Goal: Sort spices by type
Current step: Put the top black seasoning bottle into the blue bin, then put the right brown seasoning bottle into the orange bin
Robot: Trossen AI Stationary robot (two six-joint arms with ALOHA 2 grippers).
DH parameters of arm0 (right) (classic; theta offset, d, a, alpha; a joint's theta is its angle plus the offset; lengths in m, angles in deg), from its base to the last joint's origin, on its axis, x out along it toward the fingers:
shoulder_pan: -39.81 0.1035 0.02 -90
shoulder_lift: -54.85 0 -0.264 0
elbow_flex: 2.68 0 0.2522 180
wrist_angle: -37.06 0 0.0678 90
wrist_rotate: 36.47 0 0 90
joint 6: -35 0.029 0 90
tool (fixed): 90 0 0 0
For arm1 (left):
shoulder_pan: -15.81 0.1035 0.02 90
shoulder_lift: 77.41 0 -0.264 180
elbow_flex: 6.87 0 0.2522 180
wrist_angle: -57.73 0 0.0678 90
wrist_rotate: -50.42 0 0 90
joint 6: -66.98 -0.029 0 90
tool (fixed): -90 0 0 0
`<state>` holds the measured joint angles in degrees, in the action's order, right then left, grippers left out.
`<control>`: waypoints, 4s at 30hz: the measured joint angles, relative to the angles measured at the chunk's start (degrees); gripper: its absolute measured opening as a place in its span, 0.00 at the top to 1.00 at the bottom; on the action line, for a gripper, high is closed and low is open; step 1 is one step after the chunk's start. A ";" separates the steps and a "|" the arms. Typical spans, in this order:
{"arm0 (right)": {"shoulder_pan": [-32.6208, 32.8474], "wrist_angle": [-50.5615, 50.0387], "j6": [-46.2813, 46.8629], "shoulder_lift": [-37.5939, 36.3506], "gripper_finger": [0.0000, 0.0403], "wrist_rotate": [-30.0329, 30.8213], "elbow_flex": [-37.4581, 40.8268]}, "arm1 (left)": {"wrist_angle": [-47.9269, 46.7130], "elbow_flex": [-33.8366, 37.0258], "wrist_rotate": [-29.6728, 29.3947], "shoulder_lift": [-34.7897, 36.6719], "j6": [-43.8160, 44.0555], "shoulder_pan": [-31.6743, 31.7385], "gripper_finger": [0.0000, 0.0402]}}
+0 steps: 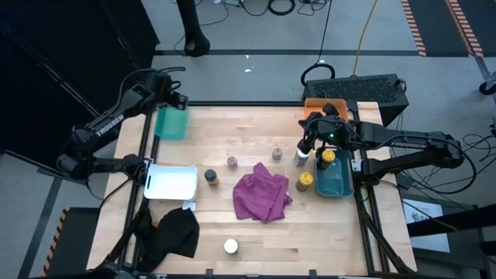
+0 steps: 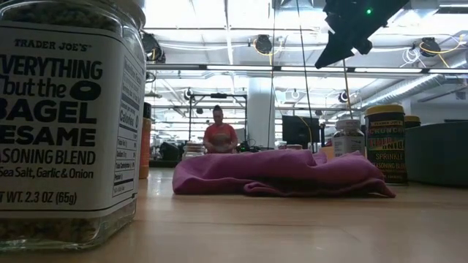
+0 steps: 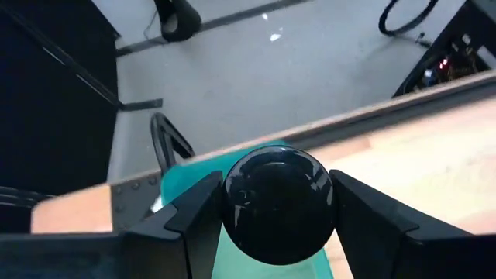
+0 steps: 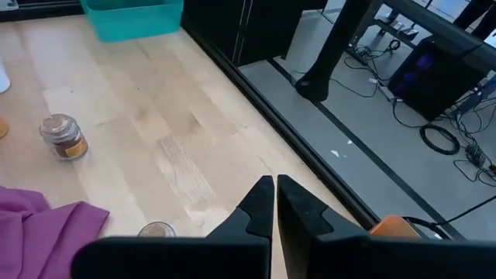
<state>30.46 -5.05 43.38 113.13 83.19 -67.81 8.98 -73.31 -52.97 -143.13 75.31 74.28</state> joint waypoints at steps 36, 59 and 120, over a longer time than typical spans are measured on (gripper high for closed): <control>-0.83 0.26 -0.04 0.04 1.00 0.04 1.23 | 3.67 2.33 -9.11 -8.46 9.85 -1.52 0.48; -0.83 0.25 -0.49 0.04 1.00 0.39 1.23 | 7.25 3.80 -7.07 -12.52 10.42 0.01 0.39; 0.30 -24.67 -11.85 39.54 0.51 -22.37 -26.31 | 15.07 11.43 7.94 19.37 -26.73 -57.80 0.39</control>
<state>30.76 -29.72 31.52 152.67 60.82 -94.11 24.04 -61.88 -45.03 -123.76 48.58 16.48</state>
